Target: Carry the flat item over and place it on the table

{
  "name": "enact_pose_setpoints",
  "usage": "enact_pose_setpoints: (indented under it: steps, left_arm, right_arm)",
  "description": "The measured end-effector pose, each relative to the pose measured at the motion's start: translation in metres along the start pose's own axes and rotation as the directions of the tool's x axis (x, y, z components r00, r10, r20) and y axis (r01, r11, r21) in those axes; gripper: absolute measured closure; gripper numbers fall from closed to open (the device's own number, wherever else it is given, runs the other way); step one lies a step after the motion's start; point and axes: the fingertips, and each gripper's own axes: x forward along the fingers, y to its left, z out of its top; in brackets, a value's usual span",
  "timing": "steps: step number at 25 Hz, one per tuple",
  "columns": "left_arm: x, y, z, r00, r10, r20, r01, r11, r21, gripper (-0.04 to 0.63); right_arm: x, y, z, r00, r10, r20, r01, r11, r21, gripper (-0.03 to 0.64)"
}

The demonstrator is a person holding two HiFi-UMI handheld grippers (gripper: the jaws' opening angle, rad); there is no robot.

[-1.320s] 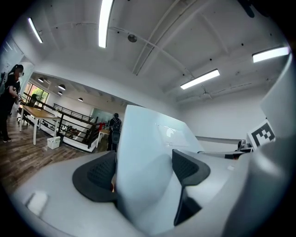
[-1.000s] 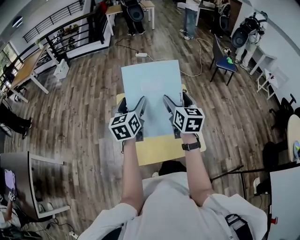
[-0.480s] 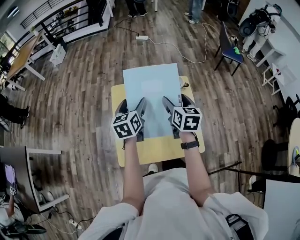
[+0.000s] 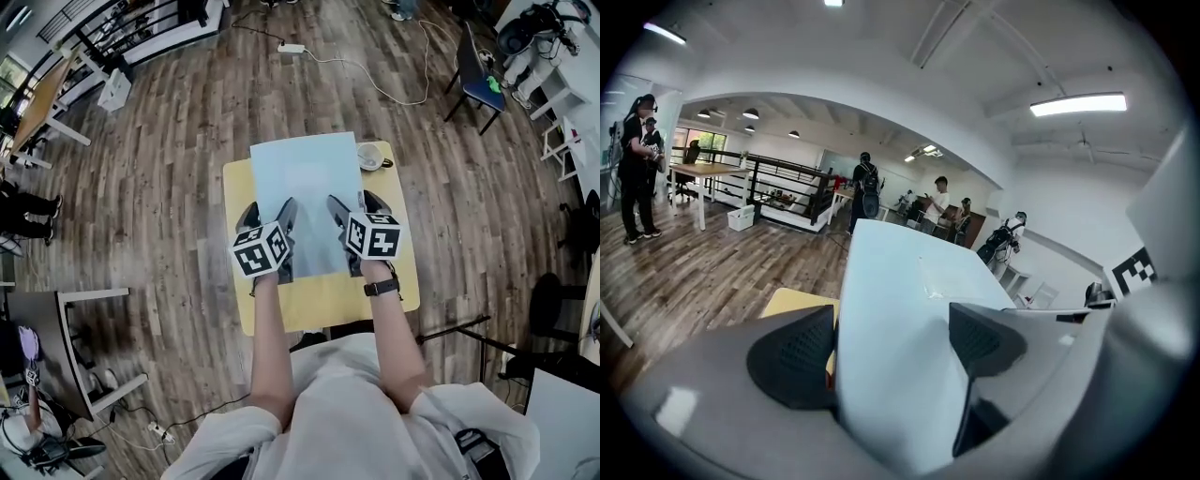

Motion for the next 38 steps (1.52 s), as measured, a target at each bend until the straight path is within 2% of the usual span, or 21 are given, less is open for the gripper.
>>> enact_pose_setpoints:
  steps: [14,29,38]
  left_arm:
    - [0.068,0.061,-0.066,0.984,0.053,-0.172,-0.072,0.992,-0.103,0.225]
    - [0.132,0.093,-0.111,0.961,0.085,-0.262,-0.123,0.983,-0.133,0.227]
    - [0.147,0.096,-0.111,0.967,0.14,-0.212,-0.15,0.988,-0.034,0.225]
  right_arm:
    - [0.086,-0.022,-0.066,0.98,-0.015,-0.197,0.022,0.999,0.03,0.282]
    - [0.15,-0.058,-0.114,0.961,-0.019,-0.276,0.04,0.997,0.072,0.282]
    - [0.162,-0.068,-0.119,0.977,-0.028,-0.209,0.042,0.997,0.064,0.282]
